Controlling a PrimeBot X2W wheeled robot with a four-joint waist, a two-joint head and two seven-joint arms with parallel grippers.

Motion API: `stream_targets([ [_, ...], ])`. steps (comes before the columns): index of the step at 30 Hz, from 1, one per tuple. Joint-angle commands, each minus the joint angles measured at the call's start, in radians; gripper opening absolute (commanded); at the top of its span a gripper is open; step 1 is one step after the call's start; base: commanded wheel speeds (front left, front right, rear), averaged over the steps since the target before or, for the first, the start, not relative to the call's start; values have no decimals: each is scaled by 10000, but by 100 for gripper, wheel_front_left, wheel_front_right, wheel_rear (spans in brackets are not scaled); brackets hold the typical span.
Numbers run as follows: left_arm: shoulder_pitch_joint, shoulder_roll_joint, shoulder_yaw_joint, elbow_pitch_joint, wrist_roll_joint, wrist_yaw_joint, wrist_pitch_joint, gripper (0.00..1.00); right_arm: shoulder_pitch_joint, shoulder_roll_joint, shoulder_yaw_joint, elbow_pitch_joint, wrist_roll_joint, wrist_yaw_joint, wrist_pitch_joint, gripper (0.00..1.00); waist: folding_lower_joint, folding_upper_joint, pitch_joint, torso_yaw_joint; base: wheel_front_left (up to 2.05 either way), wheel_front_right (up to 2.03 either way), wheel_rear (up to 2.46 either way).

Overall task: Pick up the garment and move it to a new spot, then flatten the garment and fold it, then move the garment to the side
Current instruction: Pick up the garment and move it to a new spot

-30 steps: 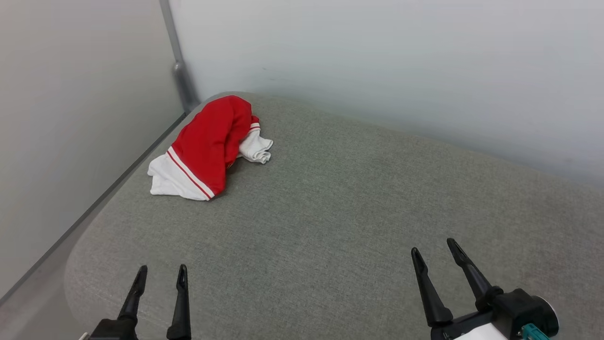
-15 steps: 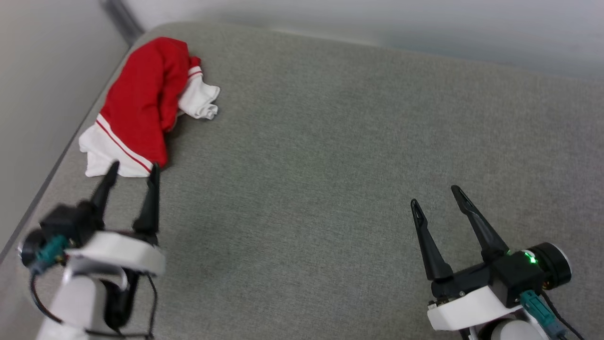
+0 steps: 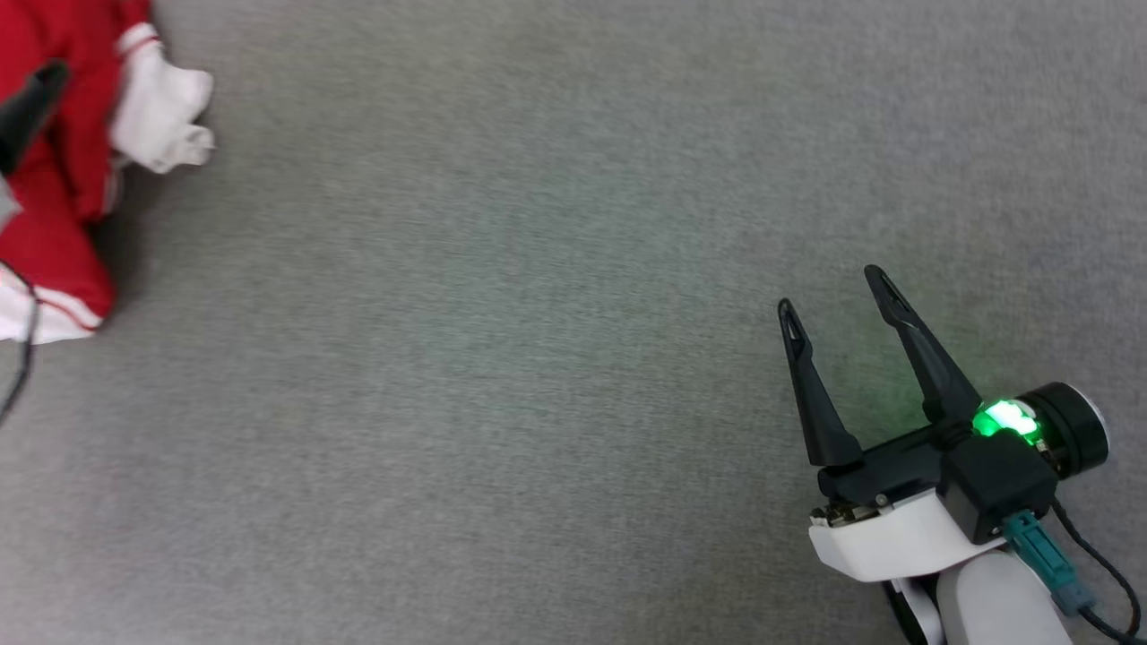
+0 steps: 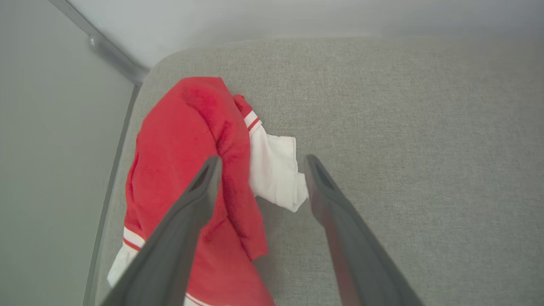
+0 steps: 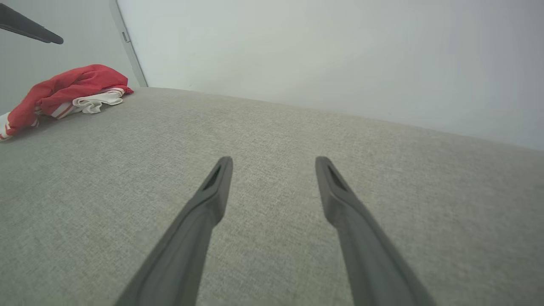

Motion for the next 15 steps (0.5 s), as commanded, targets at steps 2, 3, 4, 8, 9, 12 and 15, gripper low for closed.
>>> stream_targets([
  [2,-610,549,-193,239,-543,15,963,100,-251,0,118,-133,-5,-3,-23,100,-4,0,790,-745,0,0,0],
  [3,-755,703,-260,360,-697,15,1267,100,-267,0,164,-148,5,-3,-21,100,-4,0,906,-852,0,0,0],
  [4,-919,806,-291,533,-841,15,1526,100,-284,0,192,-163,29,-3,-21,100,-4,0,1008,-934,0,0,0],
  [8,-1423,975,-175,1414,-1201,43,2153,100,-379,1,296,-228,88,-3,-23,100,-4,0,1356,-1234,0,0,0],
  [9,-1488,1019,-216,1617,-1138,46,2166,100,-408,0,311,-235,113,-3,-23,100,-4,0,1427,-1300,0,0,0],
  [12,-1590,969,-383,2214,-989,53,2179,100,-413,-2,282,-253,186,-3,-21,100,-4,0,1568,-1416,0,0,0],
  [15,-1673,893,-475,2754,-928,49,2105,100,-404,-4,226,-264,189,-5,-18,100,-4,0,1662,-1463,0,0,0],
])
